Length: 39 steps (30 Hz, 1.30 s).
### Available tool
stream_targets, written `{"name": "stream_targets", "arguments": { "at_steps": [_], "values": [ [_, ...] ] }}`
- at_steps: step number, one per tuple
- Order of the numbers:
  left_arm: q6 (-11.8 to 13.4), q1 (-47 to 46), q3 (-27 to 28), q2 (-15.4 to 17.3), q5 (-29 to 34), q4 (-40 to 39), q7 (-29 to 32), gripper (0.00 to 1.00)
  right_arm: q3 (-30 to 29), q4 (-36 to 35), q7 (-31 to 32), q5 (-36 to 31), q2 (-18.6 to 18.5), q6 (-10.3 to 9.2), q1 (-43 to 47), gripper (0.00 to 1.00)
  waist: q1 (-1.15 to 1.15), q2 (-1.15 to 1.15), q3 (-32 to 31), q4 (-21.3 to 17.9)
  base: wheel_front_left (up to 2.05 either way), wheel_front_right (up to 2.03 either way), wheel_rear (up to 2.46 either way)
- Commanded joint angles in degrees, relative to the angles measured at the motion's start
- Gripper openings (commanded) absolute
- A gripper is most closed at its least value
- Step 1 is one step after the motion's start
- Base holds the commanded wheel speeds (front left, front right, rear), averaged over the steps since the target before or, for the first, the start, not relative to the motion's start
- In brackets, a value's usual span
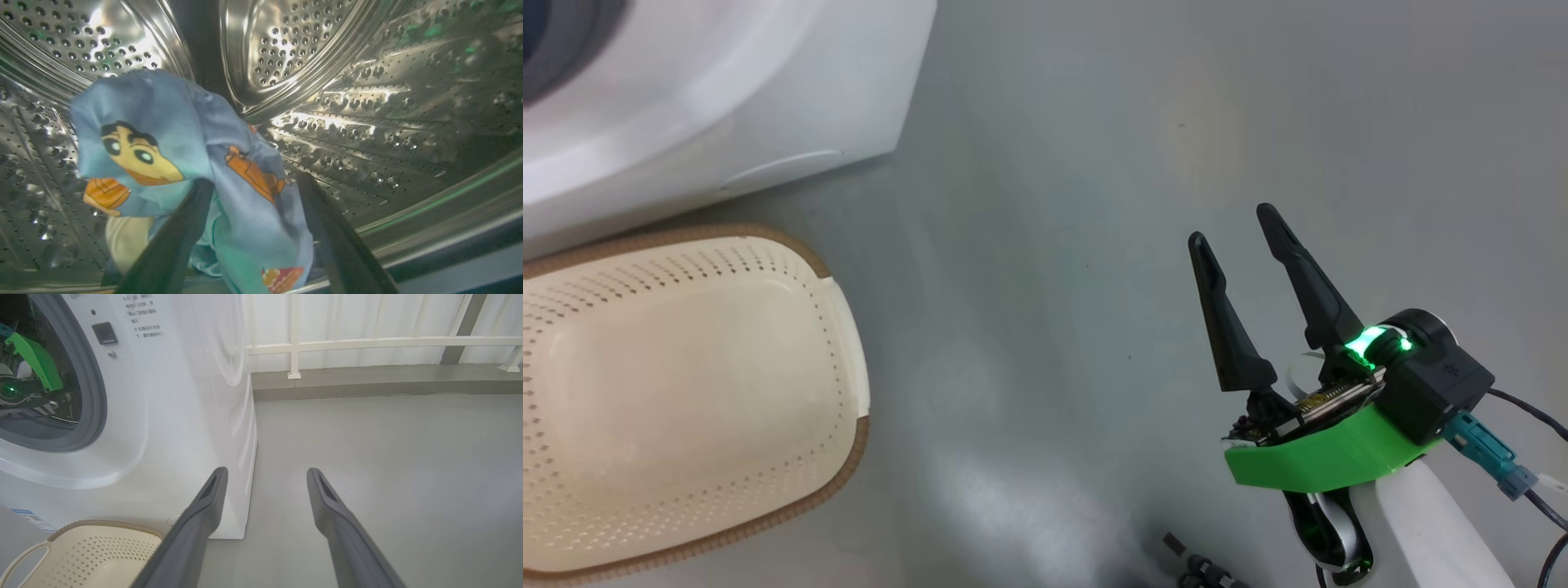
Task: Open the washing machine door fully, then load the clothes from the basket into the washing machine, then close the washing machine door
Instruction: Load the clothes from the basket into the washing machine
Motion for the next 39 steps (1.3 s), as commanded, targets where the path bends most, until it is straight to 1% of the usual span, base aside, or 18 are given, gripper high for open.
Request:
{"name": "stream_targets", "arguments": {
  "at_steps": [1,6,9,13,18,23,33,39],
  "values": [
    [0.04,-0.08,0.61,2.22,-0.66,-1.23,-0.67,1.0,0.9,-0.98,-0.46,0.48,-0.38,0.25,0.66,1.0,0.0,0.0,-1.04,0.43,0.0,0.0,0.0],
    [0.03,3.56,-0.94,2.22,-1.95,-3.5,-7.32,1.0,0.56,-0.1,-0.46,0.4,-0.38,0.25,0.29,1.0,0.0,0.0,-3.53,1.15,0.0,0.0,0.0],
    [0.03,6.59,-1.96,2.29,-3.13,-4.59,-10.22,1.0,0.21,0.67,-0.46,0.22,-0.38,0.25,0.13,1.0,0.0,0.0,-5.33,1.83,0.0,0.0,0.0],
    [0.03,11.16,-3.35,2.0,-4.53,-6.22,-12.3,1.0,-0.67,2.05,-0.46,-0.03,-0.38,0.25,-0.04,1.0,0.0,0.0,-8.19,3.15,0.0,0.0,0.0],
    [0.03,16.54,-3.77,1.62,-5.93,-9.2,-13.23,1.0,-1.51,4.0,-0.46,-0.18,-0.43,0.25,-0.11,1.0,0.0,0.0,-12.38,5.16,0.0,0.0,0.0],
    [0.03,22.63,-0.88,1.22,-5.28,-14.3,-13.3,1.0,-1.88,5.86,-0.46,0.74,-1.53,0.25,-0.13,1.0,0.0,0.0,-16.99,7.35,0.0,0.0,0.0],
    [0.03,37.23,5.59,-2.05,-0.98,-22.65,-13.31,1.0,-2.01,9.5,-0.46,4.38,-5.38,0.25,1.3,1.0,0.0,0.0,-25.96,11.97,0.0,0.0,0.0],
    [0.02,44.11,8.76,-3.58,1.28,-26.51,-13.32,1.0,-2.01,10.47,-0.46,5.87,-7.14,0.25,2.27,1.0,0.0,0.0,-29.33,14.17,0.0,0.0,0.0]
  ]
}}
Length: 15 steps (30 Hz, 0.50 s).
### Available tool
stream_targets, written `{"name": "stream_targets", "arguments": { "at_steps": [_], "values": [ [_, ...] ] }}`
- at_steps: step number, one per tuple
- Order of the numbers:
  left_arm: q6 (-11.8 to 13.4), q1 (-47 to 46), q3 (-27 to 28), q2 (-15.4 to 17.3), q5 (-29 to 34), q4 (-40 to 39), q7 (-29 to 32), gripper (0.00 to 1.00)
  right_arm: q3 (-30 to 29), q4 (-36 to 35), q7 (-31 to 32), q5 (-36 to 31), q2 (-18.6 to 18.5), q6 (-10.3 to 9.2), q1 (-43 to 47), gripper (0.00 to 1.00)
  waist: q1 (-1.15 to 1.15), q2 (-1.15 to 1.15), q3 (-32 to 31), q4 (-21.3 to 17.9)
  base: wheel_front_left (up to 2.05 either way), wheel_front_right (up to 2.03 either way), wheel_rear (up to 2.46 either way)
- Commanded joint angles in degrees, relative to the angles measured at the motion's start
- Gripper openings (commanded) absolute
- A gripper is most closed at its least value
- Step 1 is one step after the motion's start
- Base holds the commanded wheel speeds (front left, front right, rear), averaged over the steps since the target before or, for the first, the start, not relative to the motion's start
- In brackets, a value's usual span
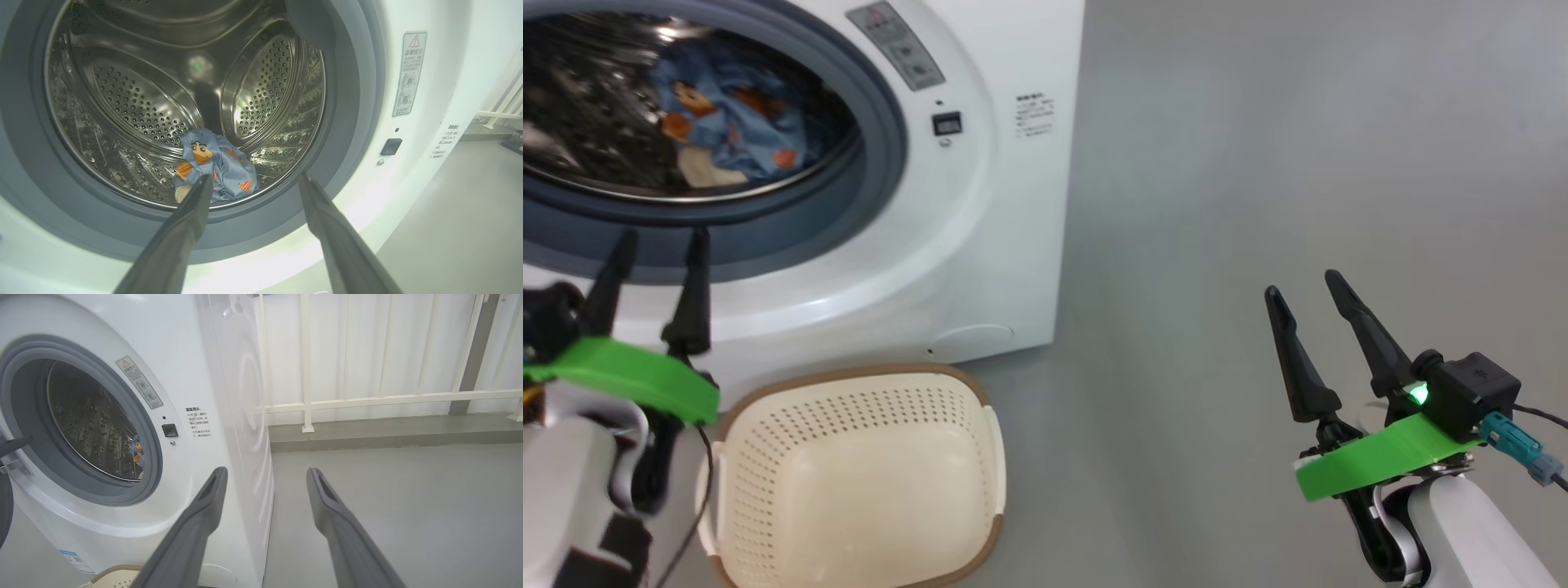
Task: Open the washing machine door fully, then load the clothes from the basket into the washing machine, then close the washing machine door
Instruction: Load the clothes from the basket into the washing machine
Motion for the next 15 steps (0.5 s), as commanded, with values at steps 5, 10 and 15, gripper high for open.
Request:
{"name": "stream_targets", "arguments": {
  "at_steps": [5,10,15],
  "values": [
    [0.04,6.07,5.23,0.96,2.37,-5.14,-0.36,1.0,0.69,-0.52,-0.46,1.47,-1.76,0.25,1.3,1.0,0.01,0.0,-6.28,5.37,0.0,0.0,0.0],
    [0.03,13.97,8.8,-0.39,4.61,-9.72,-0.37,1.0,0.7,0.0,-0.46,2.52,-2.68,0.25,2.45,1.0,0.01,0.0,-8.72,6.96,0.0,0.0,0.0],
    [0.49,19.43,11.78,-0.82,6.19,-13.56,-0.37,1.0,0.2,0.03,-0.46,3.18,-3.64,0.25,3.59,1.0,0.01,0.0,-10.04,8.12,0.0,0.0,0.0]
  ]
}}
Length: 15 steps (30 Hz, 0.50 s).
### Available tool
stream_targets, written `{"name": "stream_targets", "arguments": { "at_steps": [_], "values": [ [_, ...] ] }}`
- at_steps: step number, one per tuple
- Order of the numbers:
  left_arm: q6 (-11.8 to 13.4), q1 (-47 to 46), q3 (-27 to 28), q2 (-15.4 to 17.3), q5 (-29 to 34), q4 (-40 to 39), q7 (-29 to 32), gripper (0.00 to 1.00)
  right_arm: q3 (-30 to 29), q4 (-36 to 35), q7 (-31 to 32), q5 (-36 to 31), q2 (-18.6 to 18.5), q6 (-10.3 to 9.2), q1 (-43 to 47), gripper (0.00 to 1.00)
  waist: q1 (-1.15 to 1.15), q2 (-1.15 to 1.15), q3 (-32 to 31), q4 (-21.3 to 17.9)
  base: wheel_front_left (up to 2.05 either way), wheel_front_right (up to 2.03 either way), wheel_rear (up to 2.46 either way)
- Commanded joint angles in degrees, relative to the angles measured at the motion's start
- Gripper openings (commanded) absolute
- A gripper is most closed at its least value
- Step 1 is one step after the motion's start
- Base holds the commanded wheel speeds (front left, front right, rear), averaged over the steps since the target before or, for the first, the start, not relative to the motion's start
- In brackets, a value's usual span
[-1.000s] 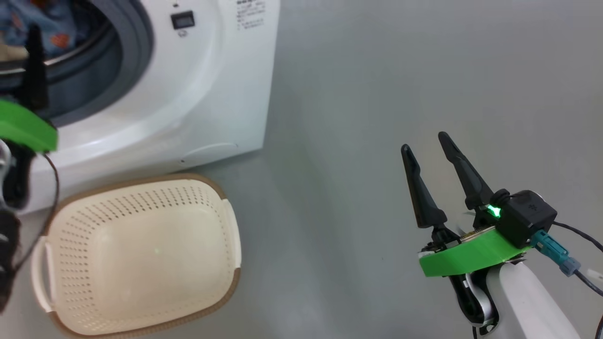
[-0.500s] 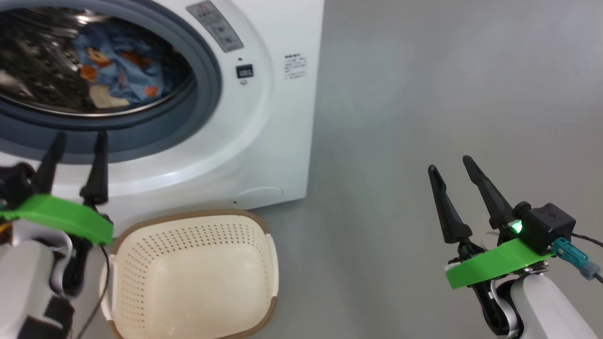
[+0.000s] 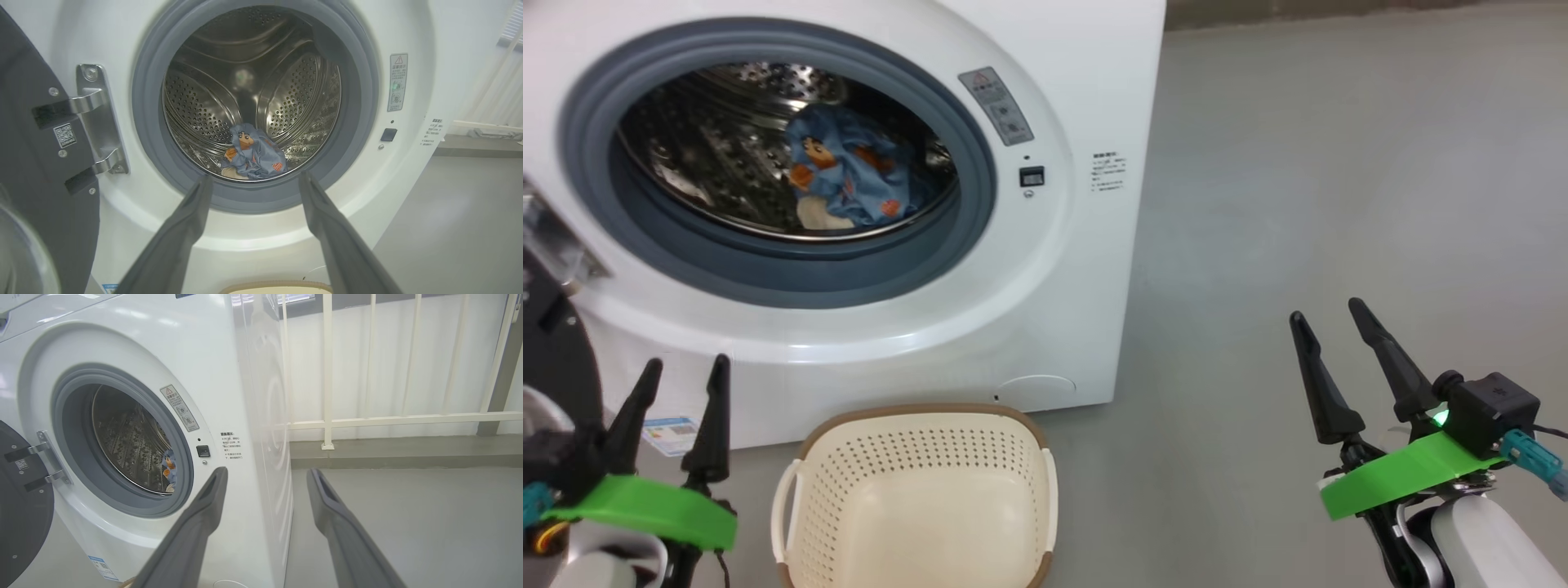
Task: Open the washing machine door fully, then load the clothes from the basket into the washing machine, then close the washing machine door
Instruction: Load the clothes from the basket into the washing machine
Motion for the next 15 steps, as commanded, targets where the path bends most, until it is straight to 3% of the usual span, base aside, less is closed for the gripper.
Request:
{"name": "stream_targets", "arguments": {
  "at_steps": [1,15],
  "values": [
    [0.6,-0.08,3.15,2.02,0.93,-2.38,-0.37,1.0,0.8,-1.38,-0.46,0.57,-1.1,0.25,0.69,1.0,0.01,0.0,-1.4,1.5,0.0,0.0,0.0],
    [2.52,10.01,9.26,-0.82,1.68,-9.88,-0.37,1.0,-0.07,-1.19,-0.46,1.15,-2.58,0.25,3.39,1.0,0.01,0.0,-3.57,2.54,0.0,0.0,0.0]
  ]
}}
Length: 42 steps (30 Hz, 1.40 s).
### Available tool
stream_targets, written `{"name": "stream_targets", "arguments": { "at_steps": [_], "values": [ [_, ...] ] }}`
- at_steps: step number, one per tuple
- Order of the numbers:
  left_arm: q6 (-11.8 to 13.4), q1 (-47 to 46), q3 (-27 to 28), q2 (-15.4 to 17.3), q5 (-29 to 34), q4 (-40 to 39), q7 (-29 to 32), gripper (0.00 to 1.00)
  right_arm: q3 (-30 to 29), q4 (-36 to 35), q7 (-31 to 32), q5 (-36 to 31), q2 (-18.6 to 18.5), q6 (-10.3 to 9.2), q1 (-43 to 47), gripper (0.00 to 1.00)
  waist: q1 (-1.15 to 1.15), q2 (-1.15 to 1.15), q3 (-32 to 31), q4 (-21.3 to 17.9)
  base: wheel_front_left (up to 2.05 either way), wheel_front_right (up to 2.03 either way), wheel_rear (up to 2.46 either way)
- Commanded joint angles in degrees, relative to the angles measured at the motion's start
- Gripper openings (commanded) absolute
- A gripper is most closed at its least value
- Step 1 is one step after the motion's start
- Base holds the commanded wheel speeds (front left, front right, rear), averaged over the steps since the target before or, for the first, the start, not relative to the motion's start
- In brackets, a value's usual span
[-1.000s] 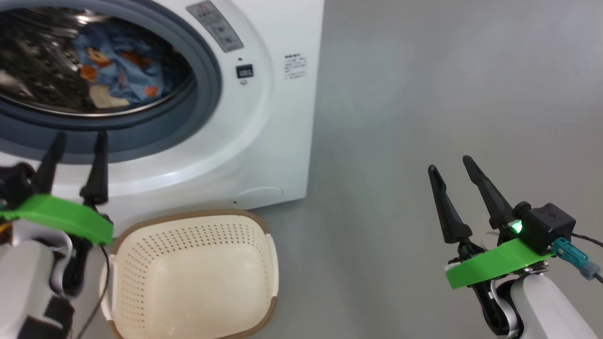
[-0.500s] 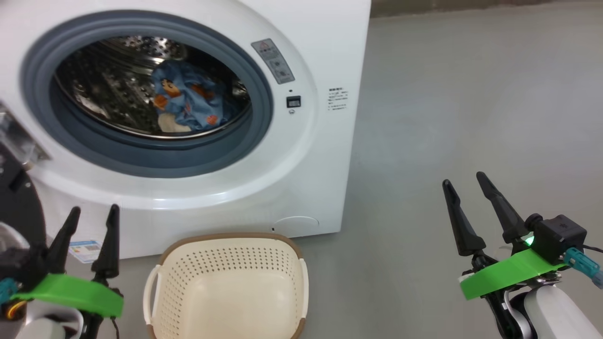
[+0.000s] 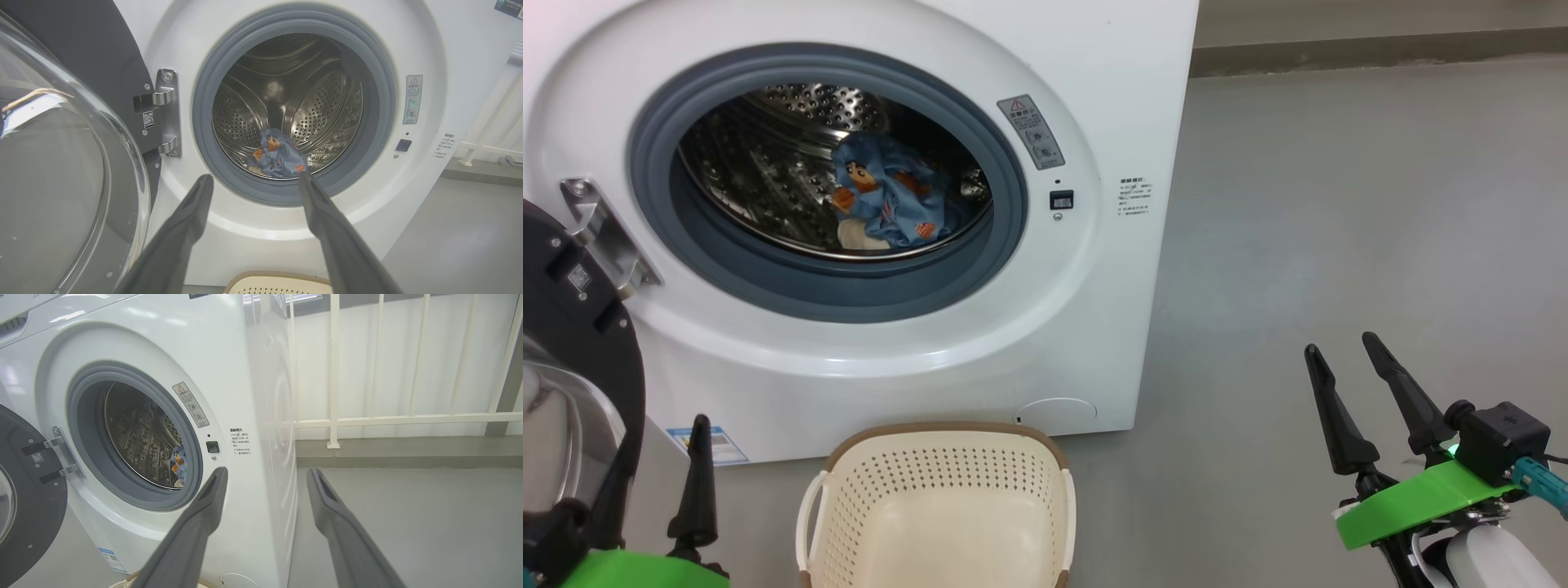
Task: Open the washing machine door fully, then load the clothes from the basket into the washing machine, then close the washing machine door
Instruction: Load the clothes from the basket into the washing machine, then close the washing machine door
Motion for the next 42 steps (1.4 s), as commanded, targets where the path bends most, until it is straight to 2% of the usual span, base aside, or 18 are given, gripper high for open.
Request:
{"name": "stream_targets", "arguments": {
  "at_steps": [1,42],
  "values": [
    [0.55,-0.71,2.83,1.23,0.66,-2.09,-0.37,1.0,0.58,-1.29,-0.46,0.31,-1.16,0.25,-0.12,1.0,0.0,0.0,-0.11,-0.11,0.0,0.0,0.0],
    [-0.94,1.01,4.02,-0.18,3.17,-4.03,-0.37,1.0,1.7,-0.33,-0.46,1.25,-1.86,0.25,-0.97,1.0,0.0,0.0,-0.06,-0.57,0.0,0.0,0.0]
  ]
}}
